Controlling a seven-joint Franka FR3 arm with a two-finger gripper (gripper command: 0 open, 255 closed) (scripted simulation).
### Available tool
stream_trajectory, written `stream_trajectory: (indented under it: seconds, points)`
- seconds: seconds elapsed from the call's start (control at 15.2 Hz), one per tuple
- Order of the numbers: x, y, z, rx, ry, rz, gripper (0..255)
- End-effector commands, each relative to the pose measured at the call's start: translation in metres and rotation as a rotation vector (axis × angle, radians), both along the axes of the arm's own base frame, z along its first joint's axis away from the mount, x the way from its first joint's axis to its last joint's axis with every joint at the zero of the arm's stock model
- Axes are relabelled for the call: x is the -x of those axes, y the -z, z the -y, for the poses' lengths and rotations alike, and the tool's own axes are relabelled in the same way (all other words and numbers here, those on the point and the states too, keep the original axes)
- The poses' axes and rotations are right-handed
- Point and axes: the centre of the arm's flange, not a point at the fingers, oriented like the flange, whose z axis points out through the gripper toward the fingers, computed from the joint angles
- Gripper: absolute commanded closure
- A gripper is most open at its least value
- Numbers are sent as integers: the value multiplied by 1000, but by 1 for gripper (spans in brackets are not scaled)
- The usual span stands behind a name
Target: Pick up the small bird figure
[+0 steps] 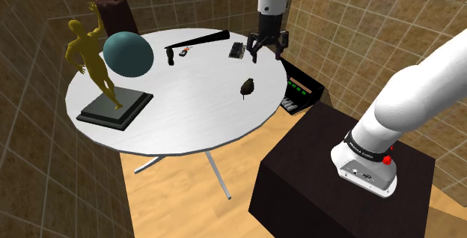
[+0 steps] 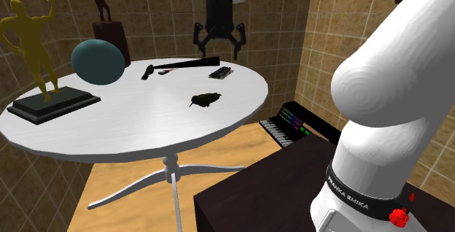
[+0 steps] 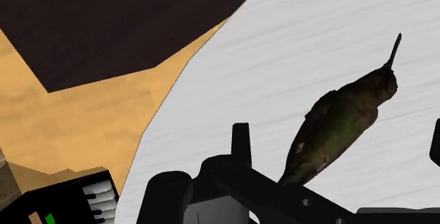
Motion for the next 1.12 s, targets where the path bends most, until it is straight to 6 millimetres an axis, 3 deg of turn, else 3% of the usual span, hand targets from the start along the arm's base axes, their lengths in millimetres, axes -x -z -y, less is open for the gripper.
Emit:
stream_trajectory:
  seconds: [0.0, 0.46, 1.06]
  points:
    - [-16, 22, -7, 3, 77, -37, 0]
    - [-71, 107, -17, 11, 331, -163, 0]
    - [-72, 149, -18, 12, 338, -167, 0]
